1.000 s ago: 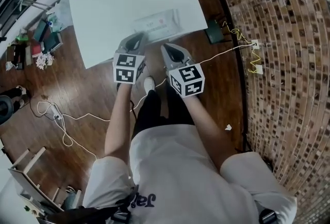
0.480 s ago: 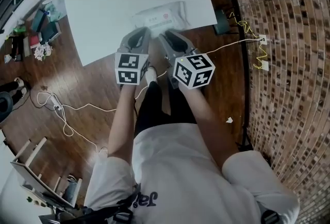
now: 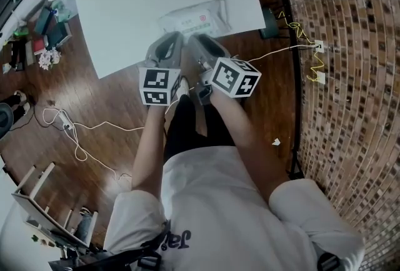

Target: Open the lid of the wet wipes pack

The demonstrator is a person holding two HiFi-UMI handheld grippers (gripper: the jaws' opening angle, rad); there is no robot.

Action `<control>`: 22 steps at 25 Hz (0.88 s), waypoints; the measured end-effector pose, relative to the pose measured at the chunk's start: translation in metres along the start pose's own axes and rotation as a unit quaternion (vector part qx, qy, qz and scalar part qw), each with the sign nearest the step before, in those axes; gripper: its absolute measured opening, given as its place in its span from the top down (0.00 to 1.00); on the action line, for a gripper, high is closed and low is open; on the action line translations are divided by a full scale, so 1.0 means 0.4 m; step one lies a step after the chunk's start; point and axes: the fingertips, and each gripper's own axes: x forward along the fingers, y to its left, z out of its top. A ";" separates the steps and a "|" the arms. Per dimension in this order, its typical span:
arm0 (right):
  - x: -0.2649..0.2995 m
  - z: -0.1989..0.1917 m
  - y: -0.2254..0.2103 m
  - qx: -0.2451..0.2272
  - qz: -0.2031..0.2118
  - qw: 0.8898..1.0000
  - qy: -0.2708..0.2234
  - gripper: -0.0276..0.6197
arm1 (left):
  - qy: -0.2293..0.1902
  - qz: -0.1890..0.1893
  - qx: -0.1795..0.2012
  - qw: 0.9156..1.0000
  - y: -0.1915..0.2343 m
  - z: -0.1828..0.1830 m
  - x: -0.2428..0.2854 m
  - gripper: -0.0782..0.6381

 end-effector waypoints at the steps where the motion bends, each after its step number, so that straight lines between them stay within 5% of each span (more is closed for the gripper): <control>1: 0.001 0.002 -0.002 0.008 -0.002 1.000 -0.001 0.74 | 0.000 -0.001 -0.001 1.000 0.000 0.000 0.000 0.87; 7: 0.001 0.000 -0.013 0.021 -0.015 1.000 0.014 0.75 | -0.001 -0.006 -0.006 1.000 -0.002 -0.001 0.000 0.87; 13: 0.005 -0.012 -0.035 0.082 -0.032 0.996 0.017 0.86 | -0.002 -0.005 -0.015 1.000 0.004 -0.001 -0.005 0.87; 22: 0.013 0.001 -0.018 0.125 -0.044 0.991 0.007 0.71 | -0.004 0.001 -0.021 1.000 -0.002 -0.001 0.001 0.87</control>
